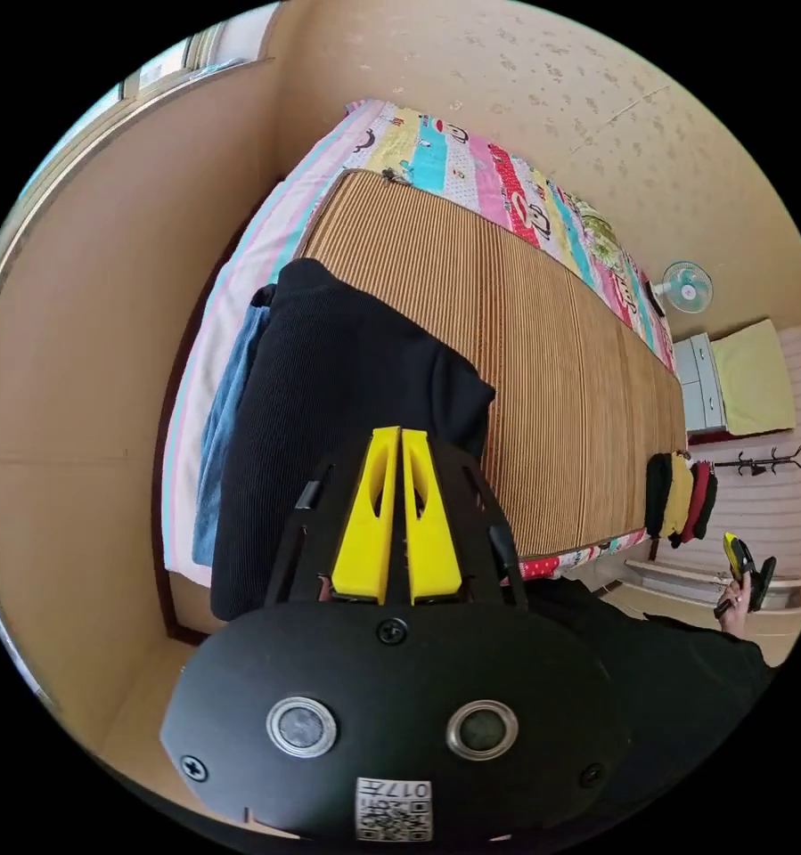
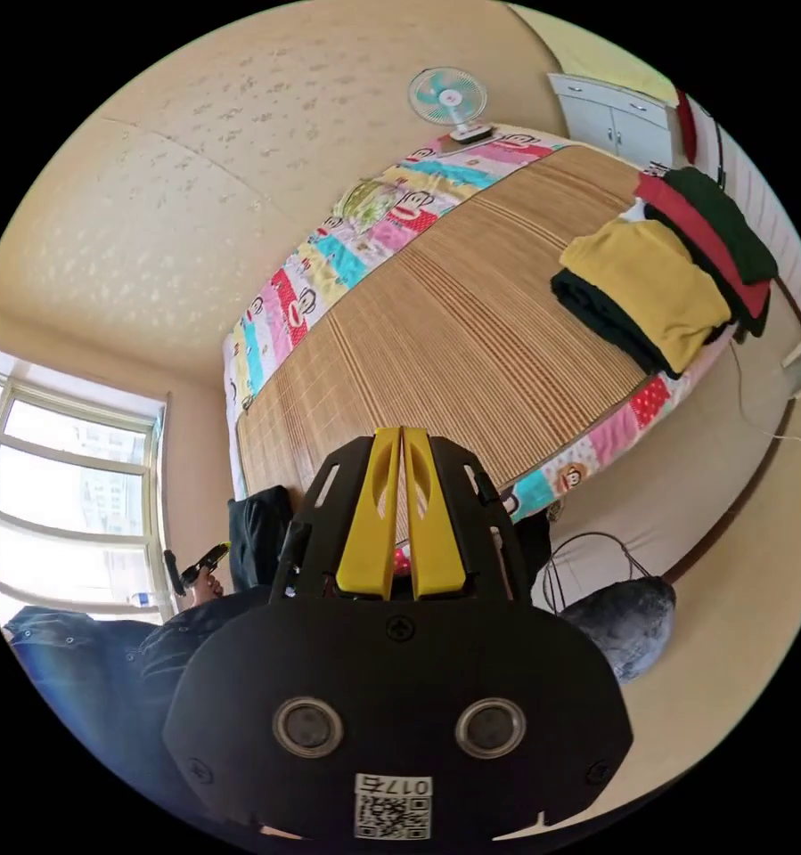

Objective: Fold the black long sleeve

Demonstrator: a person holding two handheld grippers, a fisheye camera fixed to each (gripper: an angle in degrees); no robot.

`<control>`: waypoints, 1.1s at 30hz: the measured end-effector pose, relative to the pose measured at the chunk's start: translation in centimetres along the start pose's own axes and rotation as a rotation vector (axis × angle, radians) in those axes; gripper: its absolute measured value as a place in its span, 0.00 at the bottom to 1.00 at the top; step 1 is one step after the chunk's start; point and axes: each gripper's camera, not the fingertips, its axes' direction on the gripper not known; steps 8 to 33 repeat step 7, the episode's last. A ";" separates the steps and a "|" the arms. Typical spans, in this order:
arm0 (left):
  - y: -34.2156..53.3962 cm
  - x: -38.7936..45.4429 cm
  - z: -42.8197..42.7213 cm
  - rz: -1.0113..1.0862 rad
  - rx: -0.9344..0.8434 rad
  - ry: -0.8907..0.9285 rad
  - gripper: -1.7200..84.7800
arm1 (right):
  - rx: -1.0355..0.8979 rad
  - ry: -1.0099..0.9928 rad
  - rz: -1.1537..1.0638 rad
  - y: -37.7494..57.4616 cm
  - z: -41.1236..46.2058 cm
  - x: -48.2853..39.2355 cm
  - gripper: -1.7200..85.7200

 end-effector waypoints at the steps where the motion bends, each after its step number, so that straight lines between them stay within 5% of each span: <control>1: -0.1 1.2 0.0 0.017 0.014 -0.030 0.01 | 0.042 0.074 0.038 1.1 -1.3 1.6 0.02; 7: 0.6 17.2 0.5 0.155 0.266 -0.006 0.01 | 0.356 0.335 0.192 3.6 -8.1 7.4 0.02; 33: 0.6 17.2 0.5 0.155 0.266 -0.006 0.01 | 0.356 0.335 0.192 3.6 -8.1 7.4 0.02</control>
